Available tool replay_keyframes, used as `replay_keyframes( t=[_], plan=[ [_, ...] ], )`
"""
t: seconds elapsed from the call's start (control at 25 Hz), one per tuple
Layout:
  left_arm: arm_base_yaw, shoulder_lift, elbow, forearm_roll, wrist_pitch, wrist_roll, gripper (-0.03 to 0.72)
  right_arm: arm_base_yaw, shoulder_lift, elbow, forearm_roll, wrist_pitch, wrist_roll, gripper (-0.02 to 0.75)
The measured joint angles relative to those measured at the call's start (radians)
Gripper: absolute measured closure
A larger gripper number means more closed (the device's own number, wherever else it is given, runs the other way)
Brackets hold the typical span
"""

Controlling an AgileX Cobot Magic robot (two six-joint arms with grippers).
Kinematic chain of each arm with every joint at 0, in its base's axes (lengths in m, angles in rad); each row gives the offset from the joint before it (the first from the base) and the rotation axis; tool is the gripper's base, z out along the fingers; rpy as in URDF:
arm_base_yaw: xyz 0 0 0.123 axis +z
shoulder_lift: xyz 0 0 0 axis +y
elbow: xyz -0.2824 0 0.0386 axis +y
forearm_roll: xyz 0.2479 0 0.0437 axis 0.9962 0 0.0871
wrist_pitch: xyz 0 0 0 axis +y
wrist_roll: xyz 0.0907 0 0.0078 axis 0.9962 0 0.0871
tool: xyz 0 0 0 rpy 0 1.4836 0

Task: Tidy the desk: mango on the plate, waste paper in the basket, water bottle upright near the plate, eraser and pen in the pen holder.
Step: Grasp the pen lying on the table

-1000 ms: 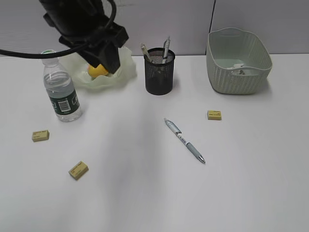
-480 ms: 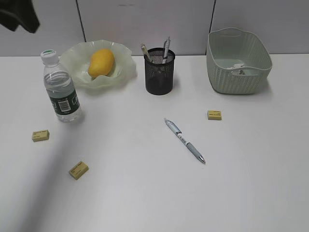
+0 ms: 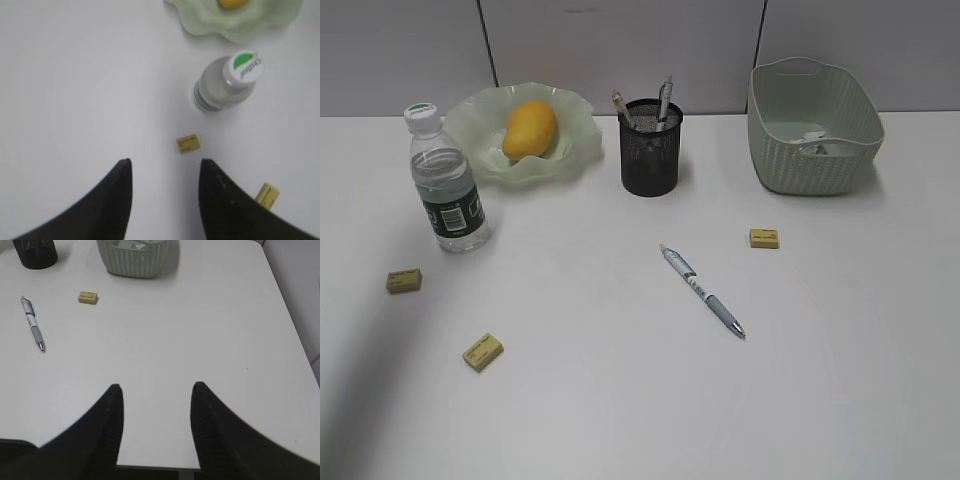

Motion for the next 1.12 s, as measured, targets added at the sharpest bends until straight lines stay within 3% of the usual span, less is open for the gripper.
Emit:
replay_keyframes(
  t=[0.44, 0.72, 1.12],
  plan=[
    [0.0, -0.498, 0.479, 0.007, -0.01, 0.0, 0.34, 0.0, 0.0, 0.0, 0.0, -0.001, 0.0, 0.377],
    [0.0, -0.861, 0.722, 0.007, -0.075, -0.001, 0.12, 0.0, 0.0, 0.0, 0.0, -0.001, 0.0, 0.377],
    [0.0, -1.191, 0.979, -0.04, -0.239, -0.001, 0.111, 0.0, 0.0, 0.0, 0.0, -0.001, 0.0, 0.377]
  ],
)
